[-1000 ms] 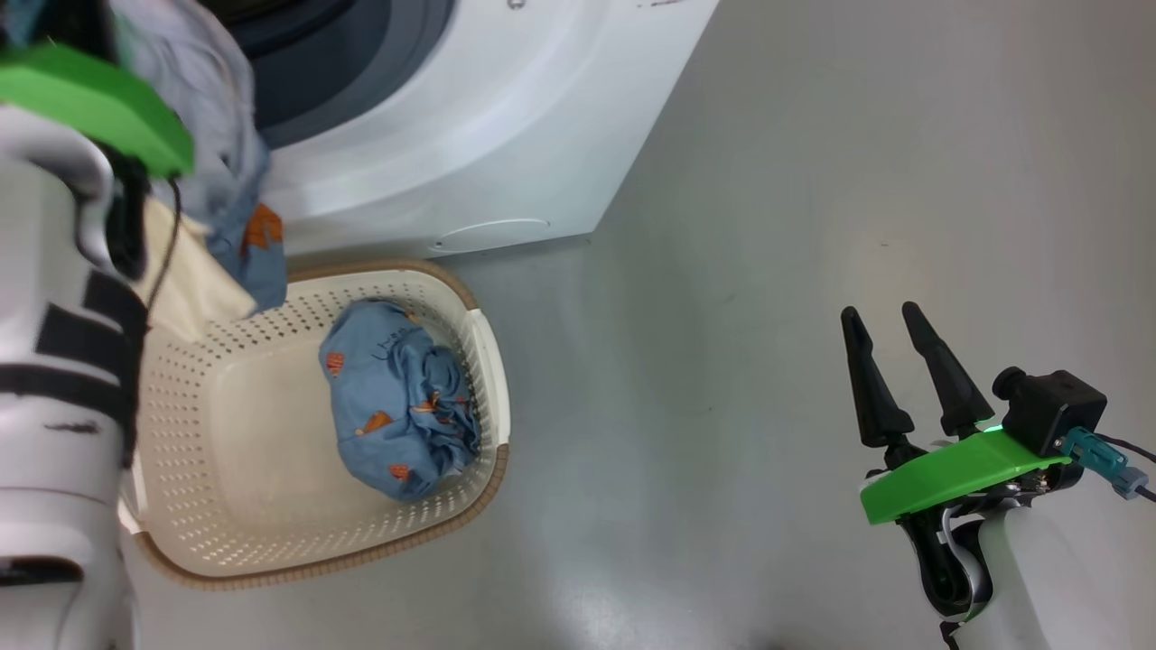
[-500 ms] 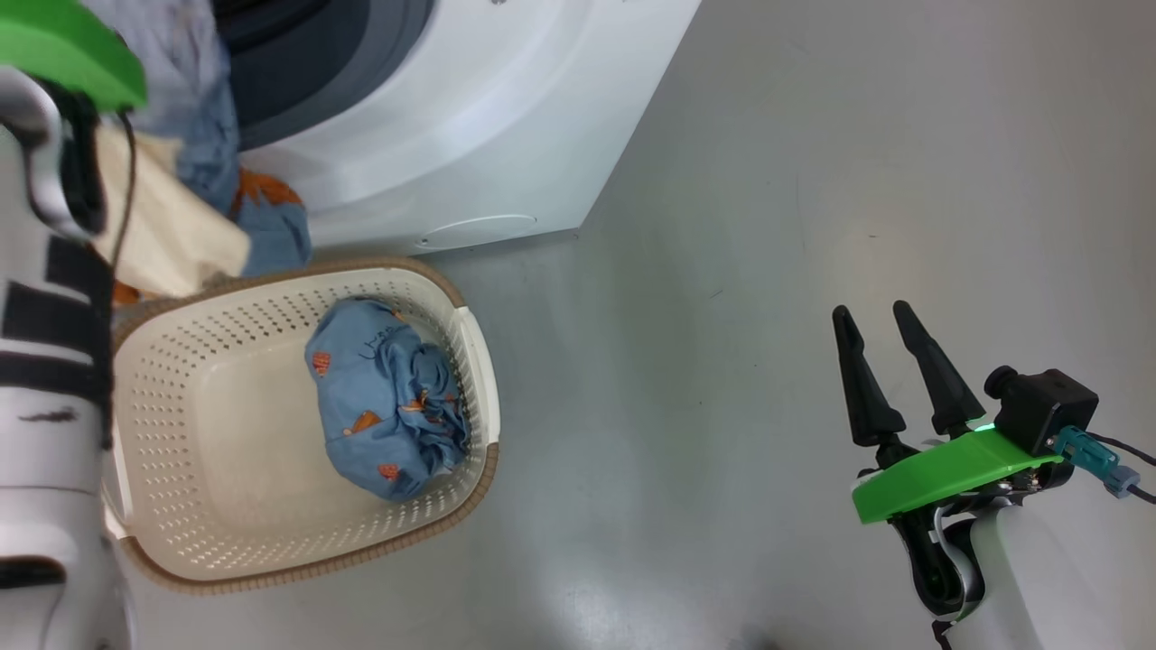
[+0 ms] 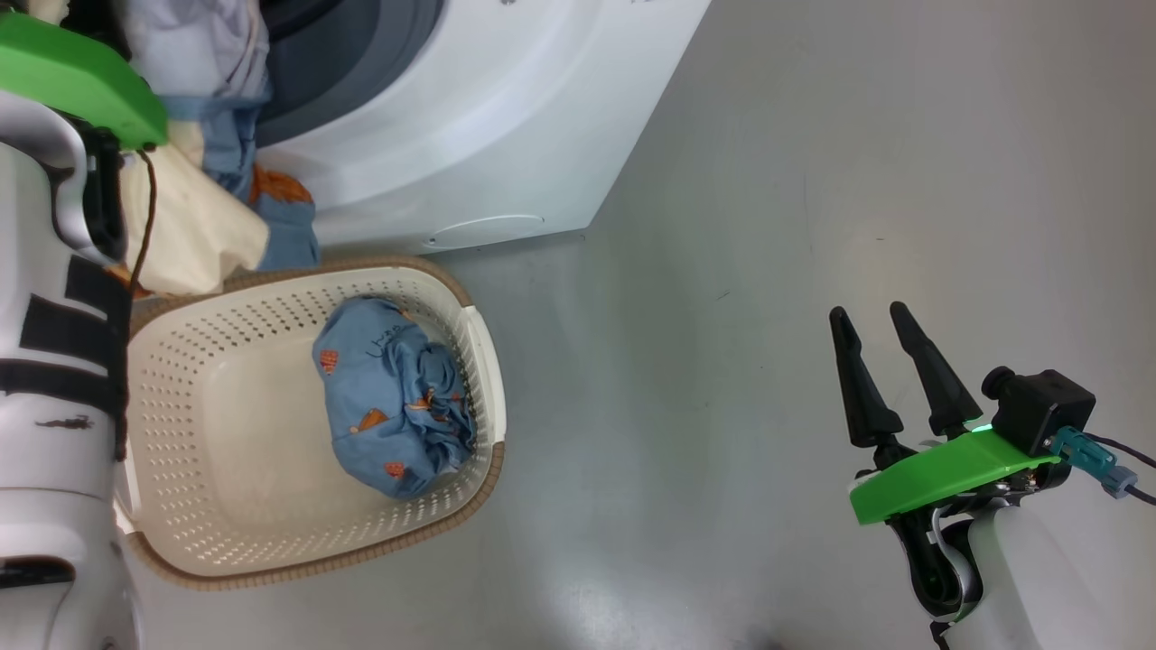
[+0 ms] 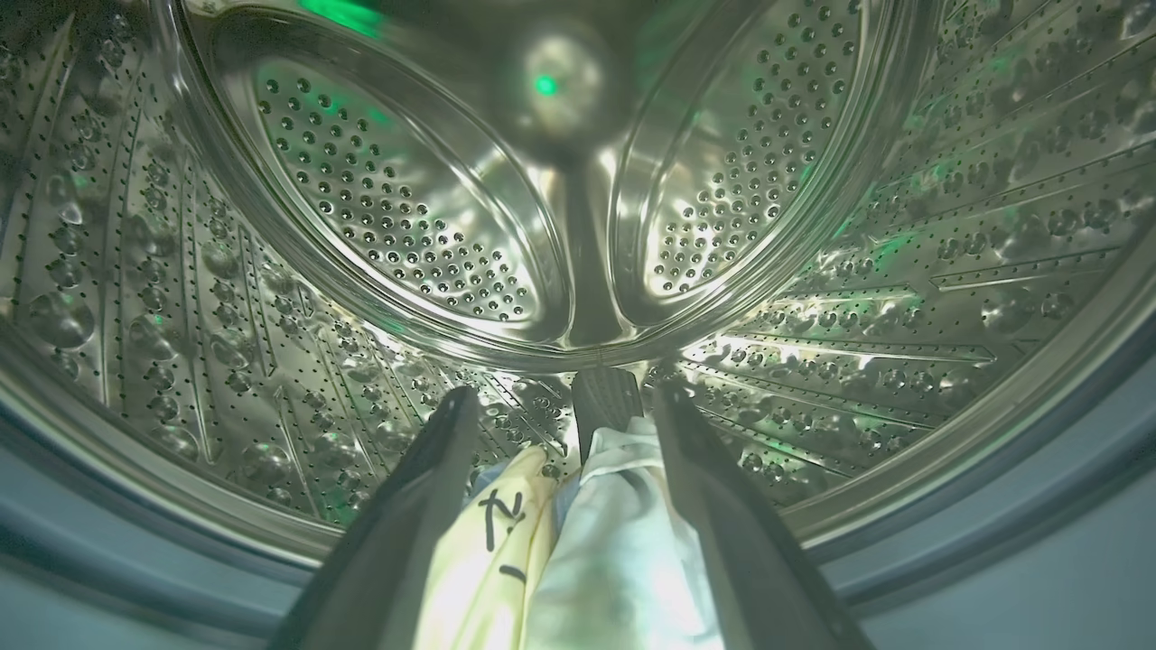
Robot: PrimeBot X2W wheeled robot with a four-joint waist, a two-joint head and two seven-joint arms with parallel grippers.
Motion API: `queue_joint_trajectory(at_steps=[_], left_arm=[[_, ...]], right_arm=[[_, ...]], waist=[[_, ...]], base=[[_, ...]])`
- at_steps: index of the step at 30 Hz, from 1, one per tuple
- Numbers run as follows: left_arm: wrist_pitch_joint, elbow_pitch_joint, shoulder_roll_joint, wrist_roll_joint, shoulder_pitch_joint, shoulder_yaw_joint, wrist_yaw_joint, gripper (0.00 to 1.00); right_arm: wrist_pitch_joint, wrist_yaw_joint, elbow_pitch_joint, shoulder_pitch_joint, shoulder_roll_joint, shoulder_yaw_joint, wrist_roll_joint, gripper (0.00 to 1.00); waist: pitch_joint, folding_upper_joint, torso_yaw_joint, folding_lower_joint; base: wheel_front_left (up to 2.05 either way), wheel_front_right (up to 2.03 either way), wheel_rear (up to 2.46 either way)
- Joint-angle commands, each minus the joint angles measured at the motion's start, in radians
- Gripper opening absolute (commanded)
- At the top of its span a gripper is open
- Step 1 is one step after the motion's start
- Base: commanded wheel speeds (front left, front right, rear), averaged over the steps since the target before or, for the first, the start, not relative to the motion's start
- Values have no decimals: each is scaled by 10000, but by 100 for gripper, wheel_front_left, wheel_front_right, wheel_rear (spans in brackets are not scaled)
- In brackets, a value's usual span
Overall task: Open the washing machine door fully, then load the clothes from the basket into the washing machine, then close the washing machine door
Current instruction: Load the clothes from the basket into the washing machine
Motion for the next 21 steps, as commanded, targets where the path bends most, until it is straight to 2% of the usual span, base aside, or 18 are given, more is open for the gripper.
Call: queue_joint_trajectory(at_steps=[1, 10, 21], left_arm=[[-53, -230, 309, 133, -62, 163, -72, 100], [-53, -710, 9, 162, 500, 290, -140, 100], [-53, -1906, -542, 214, 1995, 409, -225, 100]], right_arm=[[-76, 27, -177, 24, -63, 206, 17, 100], [-76, 27, -207, -4, -133, 131, -7, 100], [-76, 27, -226, 44, -277, -26, -89, 100]], waist=[[-2, 0, 34, 0], [-59, 0, 204, 0], [-316, 0, 616, 0]], base=[[0, 0, 0], [0, 0, 0], [0, 0, 0]])
